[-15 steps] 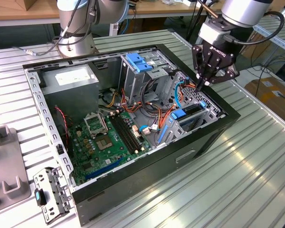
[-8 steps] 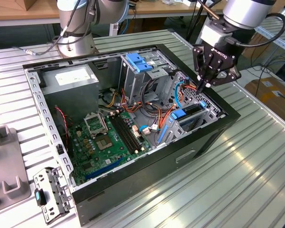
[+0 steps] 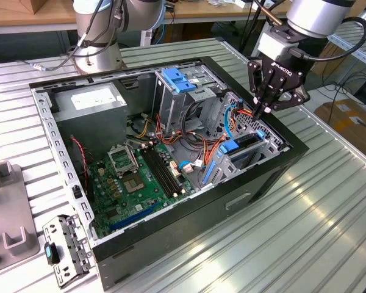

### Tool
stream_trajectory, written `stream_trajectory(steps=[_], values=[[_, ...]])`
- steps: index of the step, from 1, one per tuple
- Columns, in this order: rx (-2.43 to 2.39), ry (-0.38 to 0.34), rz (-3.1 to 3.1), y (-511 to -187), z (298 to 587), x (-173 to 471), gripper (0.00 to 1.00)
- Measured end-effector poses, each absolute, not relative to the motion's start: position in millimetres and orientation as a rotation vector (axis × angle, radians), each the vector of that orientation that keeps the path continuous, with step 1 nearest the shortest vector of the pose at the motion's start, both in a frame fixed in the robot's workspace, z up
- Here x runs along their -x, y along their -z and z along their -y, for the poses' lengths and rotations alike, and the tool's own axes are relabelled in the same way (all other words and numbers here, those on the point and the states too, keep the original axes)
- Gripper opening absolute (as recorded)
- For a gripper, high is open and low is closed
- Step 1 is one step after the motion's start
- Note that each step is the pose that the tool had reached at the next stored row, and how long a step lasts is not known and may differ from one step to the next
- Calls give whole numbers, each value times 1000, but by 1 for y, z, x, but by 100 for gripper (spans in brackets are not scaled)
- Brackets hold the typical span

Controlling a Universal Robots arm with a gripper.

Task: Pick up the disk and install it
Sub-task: 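Insert the first disk wire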

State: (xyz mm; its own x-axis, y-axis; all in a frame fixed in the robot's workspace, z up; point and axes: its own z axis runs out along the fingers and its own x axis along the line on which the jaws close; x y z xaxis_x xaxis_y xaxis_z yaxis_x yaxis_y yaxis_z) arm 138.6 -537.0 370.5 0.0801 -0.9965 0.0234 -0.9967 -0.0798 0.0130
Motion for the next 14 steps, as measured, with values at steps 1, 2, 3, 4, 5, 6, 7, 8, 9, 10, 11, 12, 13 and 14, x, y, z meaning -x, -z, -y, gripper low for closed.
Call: stream_trajectory(steps=[1, 2, 3, 4, 5, 6, 7, 8, 9, 10, 11, 12, 13, 14], values=[[-2290, -13, 2113, -371, 537, -139, 16], [-2290, -13, 2113, -371, 537, -139, 16], [-2290, -13, 2113, -371, 537, -138, 16], [-2290, -13, 2113, -371, 537, -138, 16], [-2290, -13, 2113, -371, 537, -138, 16], [-2290, -13, 2113, -371, 537, -138, 16], [-2290, -13, 2113, -370, 537, -138, 16], [-2290, -13, 2113, -370, 538, -138, 16], [-2290, -13, 2113, -370, 539, -137, 16], [-2290, -13, 2113, -370, 540, -137, 16], [-2293, -13, 2111, -370, 541, -135, 16], [-2297, -13, 2105, -369, 541, -132, 16], [-2302, -13, 2100, -369, 541, -129, 16], [-2306, -13, 2096, -368, 541, -128, 16]])
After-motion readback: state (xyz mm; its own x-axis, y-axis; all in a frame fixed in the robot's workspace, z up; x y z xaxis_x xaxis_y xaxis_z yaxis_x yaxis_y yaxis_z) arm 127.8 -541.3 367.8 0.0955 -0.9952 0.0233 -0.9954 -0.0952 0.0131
